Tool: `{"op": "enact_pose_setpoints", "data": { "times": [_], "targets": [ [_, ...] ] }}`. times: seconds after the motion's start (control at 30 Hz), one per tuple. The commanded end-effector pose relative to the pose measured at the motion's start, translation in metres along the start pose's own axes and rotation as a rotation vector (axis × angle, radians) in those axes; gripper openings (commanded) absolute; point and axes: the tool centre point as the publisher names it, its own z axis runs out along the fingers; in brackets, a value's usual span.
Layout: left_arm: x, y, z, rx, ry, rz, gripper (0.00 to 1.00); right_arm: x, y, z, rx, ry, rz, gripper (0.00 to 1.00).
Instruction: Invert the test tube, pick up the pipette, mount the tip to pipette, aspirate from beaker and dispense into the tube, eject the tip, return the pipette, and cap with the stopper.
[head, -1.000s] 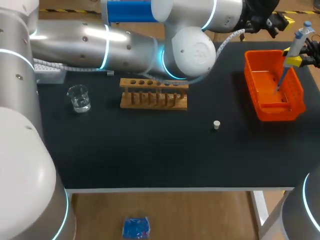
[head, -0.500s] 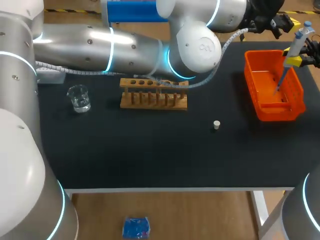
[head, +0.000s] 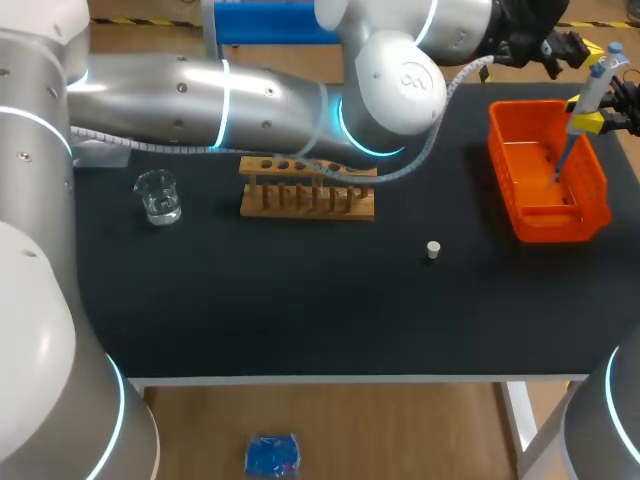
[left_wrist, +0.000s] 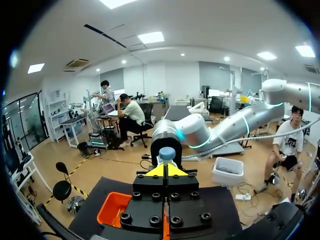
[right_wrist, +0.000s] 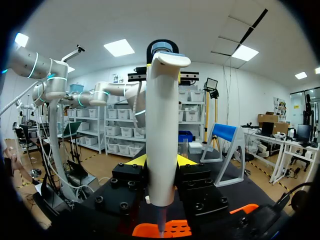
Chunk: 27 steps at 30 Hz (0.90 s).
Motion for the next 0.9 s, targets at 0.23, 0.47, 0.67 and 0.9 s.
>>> {"op": "enact_pose_setpoints", "data": {
  "times": [0.23,0.47,0.67,0.9],
  "targets": [
    [-0.001,0.01,0.001,0.068,0.025,-0.014,0.0,-0.001,0.0,-0.001,0.0,0.004,-0.001,0.0],
    [-0.001,0.015,0.005,0.067,0.027,-0.024,0.0,-0.001,0.0,-0.001,0.0,0.004,-0.001,0.0],
    [-0.001,0.017,0.006,0.061,0.027,-0.031,0.0,-0.001,0.0,-0.001,0.0,0.004,-0.001,0.0],
    [-0.001,0.018,0.006,0.051,0.027,-0.033,0.0,-0.001,0.0,-0.001,0.0,0.004,-0.001,0.0]
  ]
}}
